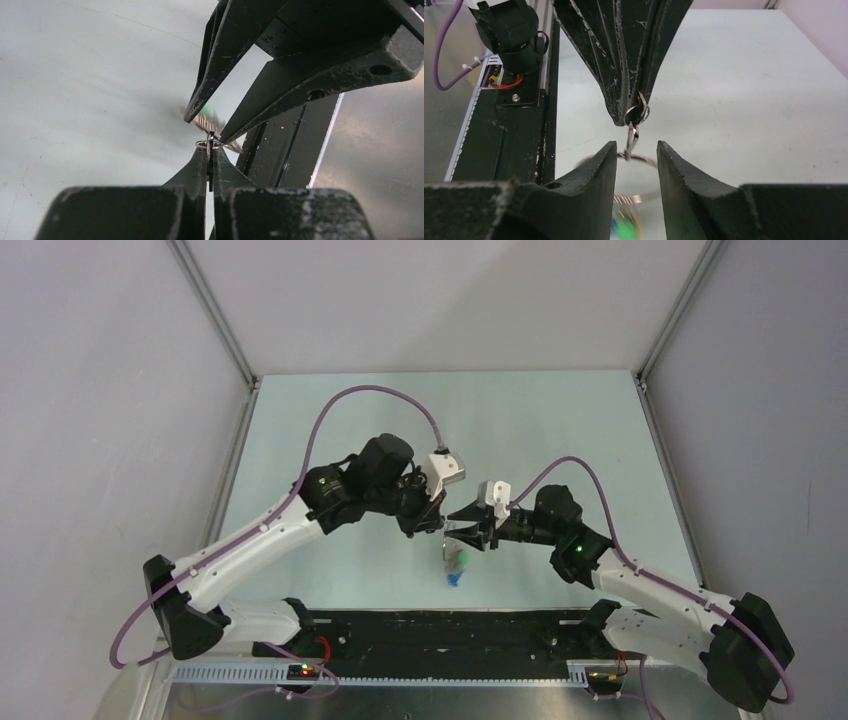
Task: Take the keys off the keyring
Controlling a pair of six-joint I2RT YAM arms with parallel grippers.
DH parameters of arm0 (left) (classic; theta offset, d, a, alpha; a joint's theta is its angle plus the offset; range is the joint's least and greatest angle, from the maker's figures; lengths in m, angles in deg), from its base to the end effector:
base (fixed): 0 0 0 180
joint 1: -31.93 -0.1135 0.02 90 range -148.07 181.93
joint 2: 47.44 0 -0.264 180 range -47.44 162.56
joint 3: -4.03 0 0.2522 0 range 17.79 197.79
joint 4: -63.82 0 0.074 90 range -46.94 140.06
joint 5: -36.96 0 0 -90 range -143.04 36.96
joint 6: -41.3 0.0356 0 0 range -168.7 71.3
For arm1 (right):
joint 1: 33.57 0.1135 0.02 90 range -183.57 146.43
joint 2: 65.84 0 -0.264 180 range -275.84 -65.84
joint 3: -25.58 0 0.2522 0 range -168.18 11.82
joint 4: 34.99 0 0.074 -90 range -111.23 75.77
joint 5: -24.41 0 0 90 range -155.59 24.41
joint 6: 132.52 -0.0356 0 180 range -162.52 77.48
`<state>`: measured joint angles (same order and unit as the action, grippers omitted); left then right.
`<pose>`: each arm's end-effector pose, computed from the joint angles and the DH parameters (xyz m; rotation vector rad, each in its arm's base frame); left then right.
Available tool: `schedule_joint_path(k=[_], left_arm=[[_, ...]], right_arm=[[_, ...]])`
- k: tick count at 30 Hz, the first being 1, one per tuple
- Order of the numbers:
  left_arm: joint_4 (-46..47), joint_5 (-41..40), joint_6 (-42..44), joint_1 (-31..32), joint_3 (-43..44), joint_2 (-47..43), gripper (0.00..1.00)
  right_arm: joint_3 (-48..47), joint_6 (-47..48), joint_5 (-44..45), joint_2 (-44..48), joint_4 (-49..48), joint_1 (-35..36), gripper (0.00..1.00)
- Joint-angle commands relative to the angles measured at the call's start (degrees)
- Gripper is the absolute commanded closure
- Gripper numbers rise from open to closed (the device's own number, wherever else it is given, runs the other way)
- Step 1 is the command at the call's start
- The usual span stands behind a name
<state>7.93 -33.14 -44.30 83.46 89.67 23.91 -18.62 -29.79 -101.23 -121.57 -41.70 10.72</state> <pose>0.1525 -0.2114 0.3545 1.2799 2.0111 -0.8091 0.1437 0.1692 0.2726 -1.2182 1.2194 0.9245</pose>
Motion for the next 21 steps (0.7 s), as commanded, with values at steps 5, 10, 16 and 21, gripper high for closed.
schedule_joint_path(k=[5, 10, 16, 21], left_arm=[[1.02, 1.66, 0.0, 0.11, 4.21, -0.47, 1.0], [0.95, 1.84, 0.16, 0.09, 4.67, -0.59, 1.0], [0.37, -0.77, 0.81, 0.1, 4.03, -1.62, 1.0], [0.05, -4.17, 2.34, 0.15, 2.8, -2.66, 1.0]], right_arm=[[-0.06, 1.51, 1.19, -0.1, -3.18, 0.99, 0.68], [-0.06, 1.25, 1.65, 0.04, -3.15, 1.06, 0.87], [-0.06, 1.03, 1.84, 0.98, -2.24, 1.01, 1.0], [-0.04, 0.44, 1.93, 2.86, -0.5, 0.99, 1.0]])
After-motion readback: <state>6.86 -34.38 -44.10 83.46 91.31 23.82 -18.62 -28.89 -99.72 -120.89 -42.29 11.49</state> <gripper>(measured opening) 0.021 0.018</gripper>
